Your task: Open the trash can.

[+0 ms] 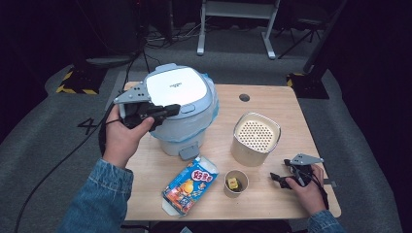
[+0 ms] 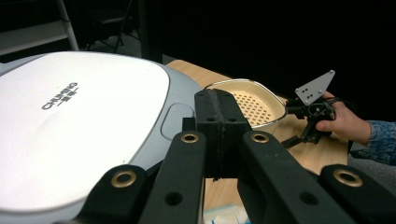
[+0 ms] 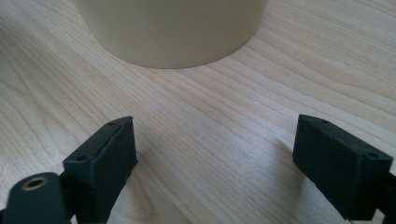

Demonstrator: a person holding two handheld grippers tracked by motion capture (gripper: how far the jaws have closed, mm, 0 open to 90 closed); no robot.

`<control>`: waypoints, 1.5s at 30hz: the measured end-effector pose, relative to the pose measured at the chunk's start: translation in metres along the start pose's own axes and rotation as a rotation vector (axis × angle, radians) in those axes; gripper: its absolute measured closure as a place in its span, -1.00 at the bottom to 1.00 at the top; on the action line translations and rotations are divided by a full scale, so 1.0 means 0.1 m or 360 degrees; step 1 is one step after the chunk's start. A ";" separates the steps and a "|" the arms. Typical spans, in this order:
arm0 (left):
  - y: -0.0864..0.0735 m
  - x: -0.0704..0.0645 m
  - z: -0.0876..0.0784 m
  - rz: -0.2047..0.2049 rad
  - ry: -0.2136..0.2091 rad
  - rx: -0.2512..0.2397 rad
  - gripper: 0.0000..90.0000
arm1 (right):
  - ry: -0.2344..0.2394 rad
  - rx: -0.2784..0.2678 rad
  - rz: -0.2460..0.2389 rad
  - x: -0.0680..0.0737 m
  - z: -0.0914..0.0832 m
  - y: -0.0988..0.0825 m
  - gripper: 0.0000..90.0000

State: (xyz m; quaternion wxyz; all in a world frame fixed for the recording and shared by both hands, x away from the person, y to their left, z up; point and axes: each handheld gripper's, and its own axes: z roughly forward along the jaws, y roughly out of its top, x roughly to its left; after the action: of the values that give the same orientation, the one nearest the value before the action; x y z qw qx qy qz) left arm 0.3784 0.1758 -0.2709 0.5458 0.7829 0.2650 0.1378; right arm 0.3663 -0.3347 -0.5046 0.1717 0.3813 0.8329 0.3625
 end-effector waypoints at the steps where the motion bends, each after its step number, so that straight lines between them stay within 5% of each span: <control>1: 0.00 0.01 0.04 -0.0004 -0.0003 0.0009 1.00 | 0.0000 0.0000 0.0000 0.00 0.00 0.00 -0.70; 12: -0.01 0.04 0.36 0.0023 0.0100 0.0116 0.99 | 0.0000 0.0001 0.0000 0.00 0.00 0.00 -0.70; 21: 0.04 0.00 0.37 0.0058 0.0187 0.0192 0.99 | -0.0001 0.0001 -0.0001 0.00 0.00 0.00 -0.70; 25: 0.04 0.02 0.37 0.0009 0.0157 0.0216 1.00 | -0.0002 -0.0001 -0.0001 0.00 0.00 0.00 -0.69; 36: 0.07 0.00 0.39 0.0029 0.0167 0.0265 0.99 | -0.0004 -0.0001 0.0001 0.00 0.00 0.00 -0.69; 40: 0.07 -0.01 0.37 0.0027 0.0138 0.0235 0.79 | -0.0003 -0.0001 0.0001 0.00 0.00 0.00 -0.69; 45: 0.04 -0.13 0.31 0.0020 0.0033 0.0133 0.15 | -0.0004 -0.0001 0.0001 0.00 0.00 0.00 -0.69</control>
State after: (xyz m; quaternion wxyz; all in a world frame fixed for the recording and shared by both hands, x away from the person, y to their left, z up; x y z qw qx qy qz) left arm 0.3842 0.1437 -0.2778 0.5089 0.8052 0.2714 0.1381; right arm 0.3660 -0.3346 -0.5046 0.1727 0.3819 0.8325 0.3624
